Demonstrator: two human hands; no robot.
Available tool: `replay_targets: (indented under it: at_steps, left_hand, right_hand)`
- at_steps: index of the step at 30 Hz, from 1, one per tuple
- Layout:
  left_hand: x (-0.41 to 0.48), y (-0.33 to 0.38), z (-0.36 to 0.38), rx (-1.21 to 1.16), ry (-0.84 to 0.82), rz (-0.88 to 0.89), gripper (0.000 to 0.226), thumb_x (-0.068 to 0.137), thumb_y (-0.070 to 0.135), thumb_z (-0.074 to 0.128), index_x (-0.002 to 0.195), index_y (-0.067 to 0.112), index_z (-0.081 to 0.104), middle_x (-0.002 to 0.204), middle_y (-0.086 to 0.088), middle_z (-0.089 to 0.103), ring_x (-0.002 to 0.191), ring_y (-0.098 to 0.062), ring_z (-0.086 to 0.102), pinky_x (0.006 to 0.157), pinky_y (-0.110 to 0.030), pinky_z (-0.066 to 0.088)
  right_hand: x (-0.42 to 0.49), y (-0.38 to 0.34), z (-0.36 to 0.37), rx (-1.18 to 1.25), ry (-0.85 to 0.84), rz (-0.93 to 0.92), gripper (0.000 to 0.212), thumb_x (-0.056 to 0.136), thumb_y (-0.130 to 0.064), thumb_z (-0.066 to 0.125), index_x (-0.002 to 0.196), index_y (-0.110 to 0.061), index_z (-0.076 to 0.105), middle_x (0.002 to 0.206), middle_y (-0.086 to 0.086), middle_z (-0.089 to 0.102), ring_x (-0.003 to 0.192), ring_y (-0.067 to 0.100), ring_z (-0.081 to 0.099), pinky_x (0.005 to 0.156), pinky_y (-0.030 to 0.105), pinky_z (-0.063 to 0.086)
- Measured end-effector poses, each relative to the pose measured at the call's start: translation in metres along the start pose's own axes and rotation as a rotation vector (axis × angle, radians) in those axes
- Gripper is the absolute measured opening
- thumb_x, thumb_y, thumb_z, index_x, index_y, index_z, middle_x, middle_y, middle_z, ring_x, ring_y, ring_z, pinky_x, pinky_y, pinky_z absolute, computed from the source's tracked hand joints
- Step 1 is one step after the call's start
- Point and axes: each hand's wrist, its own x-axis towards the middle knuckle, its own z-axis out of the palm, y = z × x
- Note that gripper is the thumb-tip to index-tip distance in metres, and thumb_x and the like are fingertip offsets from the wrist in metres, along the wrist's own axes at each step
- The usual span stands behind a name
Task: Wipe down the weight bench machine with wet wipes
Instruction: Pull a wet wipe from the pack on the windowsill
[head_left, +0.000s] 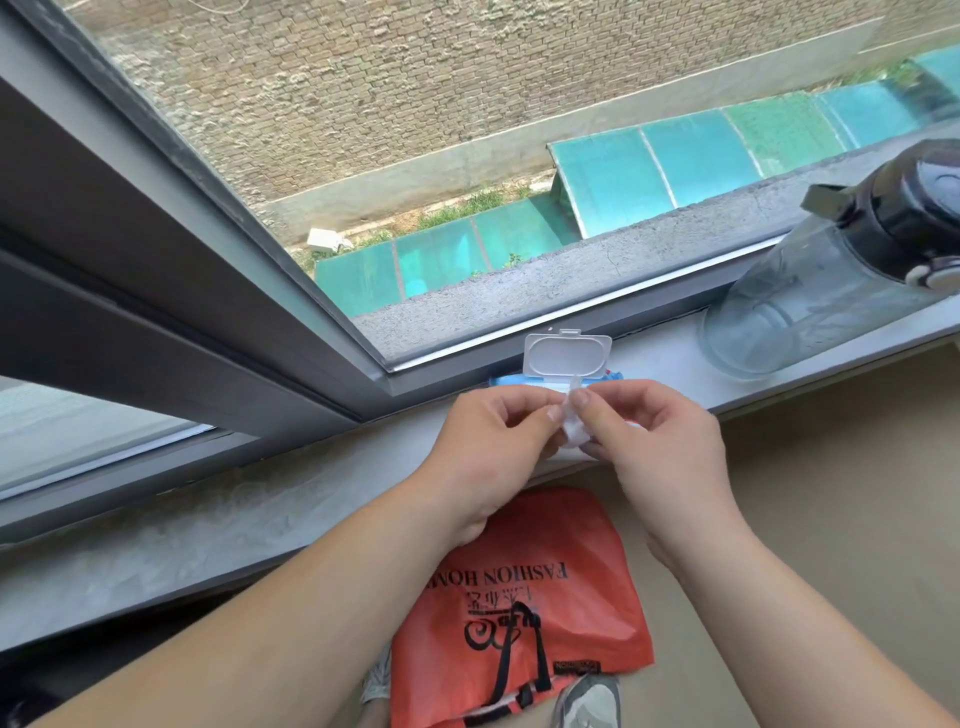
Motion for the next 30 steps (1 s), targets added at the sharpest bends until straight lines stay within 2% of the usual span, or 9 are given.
replay_targets:
  at_steps: [4, 6, 10, 15, 18, 21, 24, 27, 30]
  left_hand:
    - [-0.003, -0.004, 0.005, 0.031, 0.019, 0.022, 0.019, 0.099, 0.007, 0.065, 0.093, 0.013, 0.082, 0.084, -0.009, 0.077, 0.076, -0.012, 0.065, 0.087, -0.039, 0.058]
    - [-0.003, -0.005, 0.007, 0.011, 0.048, 0.022, 0.017, 0.099, 0.008, 0.065, 0.093, 0.011, 0.082, 0.084, -0.009, 0.078, 0.076, -0.012, 0.068, 0.083, -0.033, 0.059]
    - [0.003, -0.005, 0.009, -0.035, 0.131, 0.001, 0.015, 0.102, 0.009, 0.060, 0.099, 0.008, 0.075, 0.091, -0.014, 0.078, 0.080, -0.018, 0.072, 0.087, -0.037, 0.063]
    - [0.009, -0.007, 0.004, -0.037, 0.209, -0.006, 0.015, 0.106, 0.013, 0.054, 0.104, 0.010, 0.069, 0.087, -0.004, 0.074, 0.078, -0.010, 0.070, 0.082, -0.034, 0.063]
    - [0.014, -0.001, -0.007, -0.124, 0.257, -0.059, 0.019, 0.110, 0.014, 0.043, 0.112, 0.008, 0.062, 0.104, -0.013, 0.077, 0.087, -0.018, 0.075, 0.082, -0.031, 0.062]
    - [0.015, 0.010, -0.019, -0.177, 0.312, -0.066, 0.026, 0.111, 0.015, 0.038, 0.117, 0.003, 0.060, 0.107, -0.020, 0.076, 0.095, -0.030, 0.075, 0.084, -0.037, 0.063]
    - [0.013, 0.021, -0.026, -0.164, 0.434, -0.018, 0.020, 0.110, 0.017, 0.042, 0.111, 0.013, 0.062, 0.094, -0.008, 0.074, 0.080, -0.019, 0.072, 0.069, -0.035, 0.062]
    - [0.010, 0.025, -0.030, -0.060, 0.519, 0.056, 0.014, 0.107, 0.021, 0.049, 0.102, 0.023, 0.062, 0.076, 0.007, 0.066, 0.062, -0.004, 0.059, 0.062, -0.025, 0.049]
    - [0.004, 0.026, -0.027, -0.075, 0.482, 0.030, 0.014, 0.106, 0.020, 0.051, 0.100, 0.022, 0.063, 0.086, 0.001, 0.070, 0.075, -0.015, 0.063, 0.071, -0.033, 0.049]
  right_hand:
    - [0.003, -0.003, 0.001, -0.028, -0.066, 0.039, 0.006, 0.090, -0.018, 0.079, 0.085, -0.018, 0.082, 0.078, 0.006, 0.078, 0.079, 0.023, 0.074, 0.090, 0.055, 0.060]
    - [0.004, -0.002, 0.003, -0.006, -0.031, 0.043, 0.011, 0.092, -0.015, 0.077, 0.082, -0.016, 0.081, 0.076, 0.009, 0.078, 0.077, 0.024, 0.073, 0.089, 0.055, 0.060]
    - [0.006, 0.006, 0.005, 0.027, 0.071, 0.071, 0.013, 0.094, -0.012, 0.073, 0.083, -0.016, 0.077, 0.077, 0.008, 0.077, 0.083, 0.031, 0.076, 0.089, 0.056, 0.060]
    - [0.013, 0.015, 0.005, -0.077, 0.176, 0.076, 0.012, 0.097, -0.019, 0.066, 0.086, -0.018, 0.071, 0.071, -0.007, 0.076, 0.076, 0.014, 0.076, 0.085, 0.050, 0.062]
    - [0.021, 0.024, -0.002, -0.124, 0.224, 0.127, 0.013, 0.088, -0.032, 0.062, 0.087, -0.020, 0.068, 0.075, 0.000, 0.076, 0.080, 0.019, 0.076, 0.083, 0.051, 0.062]
    - [0.028, 0.032, -0.006, -0.266, 0.208, 0.171, 0.009, 0.089, -0.028, 0.059, 0.088, -0.020, 0.064, 0.082, 0.003, 0.075, 0.083, 0.027, 0.073, 0.081, 0.046, 0.060]
    - [0.037, 0.033, -0.008, -0.289, 0.188, 0.188, 0.009, 0.090, -0.027, 0.057, 0.090, -0.021, 0.063, 0.084, 0.005, 0.075, 0.083, 0.029, 0.073, 0.080, 0.046, 0.061]
    - [0.034, 0.030, -0.006, -0.387, 0.195, 0.073, 0.012, 0.097, -0.023, 0.055, 0.107, -0.018, 0.061, 0.102, -0.001, 0.072, 0.091, 0.023, 0.068, 0.090, 0.041, 0.055]
    - [0.016, 0.029, -0.001, -0.658, 0.164, -0.289, 0.022, 0.098, -0.012, 0.055, 0.118, -0.019, 0.061, 0.118, -0.004, 0.060, 0.103, 0.023, 0.060, 0.090, 0.039, 0.048]
